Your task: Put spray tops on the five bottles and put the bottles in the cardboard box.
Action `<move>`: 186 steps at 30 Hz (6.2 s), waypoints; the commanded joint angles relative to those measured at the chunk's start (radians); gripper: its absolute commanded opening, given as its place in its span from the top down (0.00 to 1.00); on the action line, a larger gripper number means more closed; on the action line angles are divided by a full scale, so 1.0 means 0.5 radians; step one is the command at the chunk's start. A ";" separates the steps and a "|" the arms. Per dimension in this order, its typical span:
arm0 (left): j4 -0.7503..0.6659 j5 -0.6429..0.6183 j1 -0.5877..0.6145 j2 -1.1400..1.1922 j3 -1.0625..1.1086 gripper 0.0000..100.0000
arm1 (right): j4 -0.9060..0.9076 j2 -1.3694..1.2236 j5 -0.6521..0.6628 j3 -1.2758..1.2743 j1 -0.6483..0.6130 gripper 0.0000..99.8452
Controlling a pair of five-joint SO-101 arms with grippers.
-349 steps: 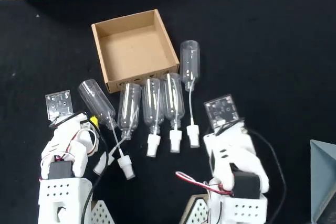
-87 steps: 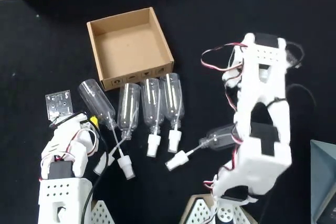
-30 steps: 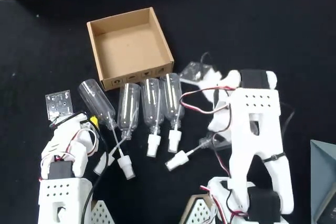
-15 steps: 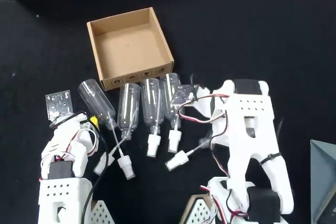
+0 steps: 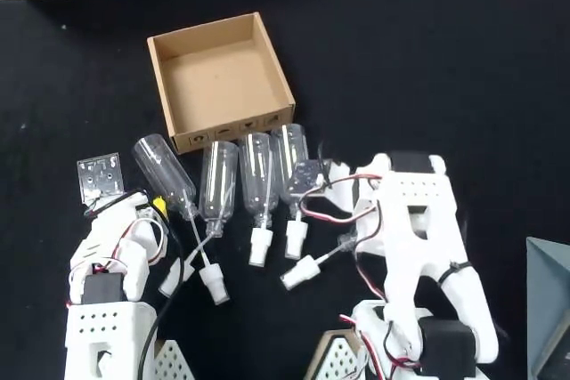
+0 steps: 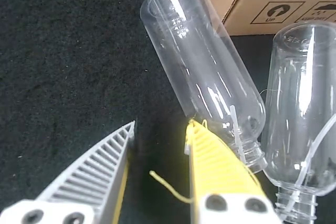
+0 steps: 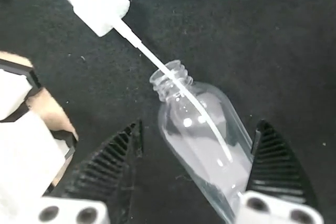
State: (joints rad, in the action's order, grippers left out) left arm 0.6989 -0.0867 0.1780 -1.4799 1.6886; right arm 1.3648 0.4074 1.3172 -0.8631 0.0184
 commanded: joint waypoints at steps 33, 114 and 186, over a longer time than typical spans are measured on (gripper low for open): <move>0.006 0.006 0.005 -0.003 0.041 0.85 | -0.534 0.084 -0.743 -0.213 0.086 0.81; 0.006 0.006 0.005 -0.003 0.041 0.85 | -0.460 0.084 -0.632 -0.226 0.187 0.68; 0.006 0.006 0.005 -0.003 0.041 0.85 | 0.163 1.554 -1.347 0.143 0.141 0.93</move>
State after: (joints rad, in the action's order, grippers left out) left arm 0.6989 -0.0867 0.1780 -1.4799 1.6886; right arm 1.5014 1.1607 0.6897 -0.8661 0.0829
